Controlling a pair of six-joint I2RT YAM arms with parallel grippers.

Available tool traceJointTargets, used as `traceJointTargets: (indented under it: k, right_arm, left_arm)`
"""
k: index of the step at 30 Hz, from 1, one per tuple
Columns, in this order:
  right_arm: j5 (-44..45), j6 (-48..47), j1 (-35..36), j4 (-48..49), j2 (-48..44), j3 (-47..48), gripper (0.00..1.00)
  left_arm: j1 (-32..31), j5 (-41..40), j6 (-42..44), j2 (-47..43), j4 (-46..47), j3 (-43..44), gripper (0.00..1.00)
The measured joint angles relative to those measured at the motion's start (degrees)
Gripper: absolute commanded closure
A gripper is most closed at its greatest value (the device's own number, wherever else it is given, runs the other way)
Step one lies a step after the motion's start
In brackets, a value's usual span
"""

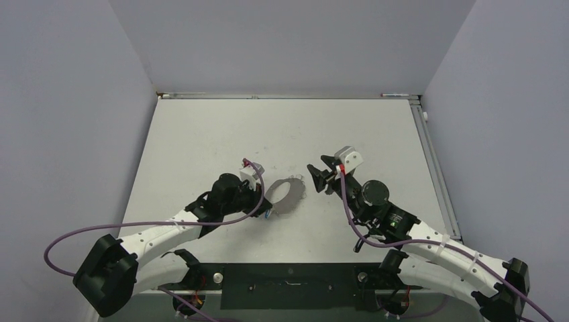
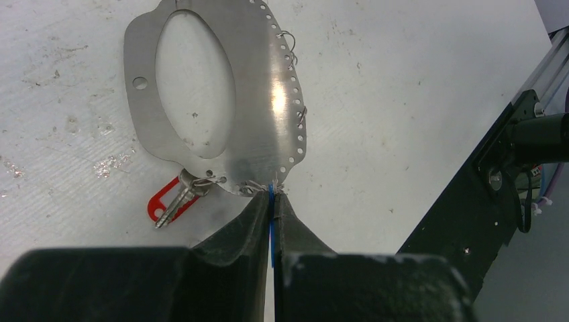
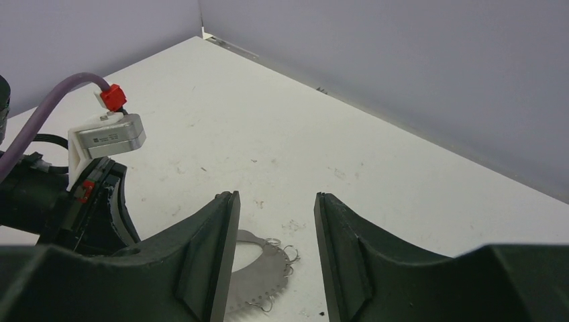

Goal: Put the keys on the keyring

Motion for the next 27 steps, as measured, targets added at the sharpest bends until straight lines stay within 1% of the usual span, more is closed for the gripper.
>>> traceJointTargets:
  k: [6, 13, 23, 27]
  right_arm:
    - [-0.63, 0.74, 0.00, 0.39, 2.60, 0.00, 0.54]
    - [-1.09, 0.79, -0.04, 0.39, 4.79, 0.00, 0.54]
    - [-1.81, 0.79, -0.35, 0.42, 8.13, 0.00, 0.55]
    - [-1.92, 0.76, -0.35, 0.44, 8.26, 0.02, 0.55]
  left_arm:
    - [-0.70, -1.40, -0.87, 0.63, 1.20, -0.15, 1.00]
    - [-1.70, -3.23, -0.98, 5.29, 3.34, -1.29, 1.00]
    - [-2.05, -3.30, -0.92, 10.08, 9.29, -1.86, 1.00]
    - [-2.14, -3.30, -0.87, 12.11, 10.27, -1.40, 1.00]
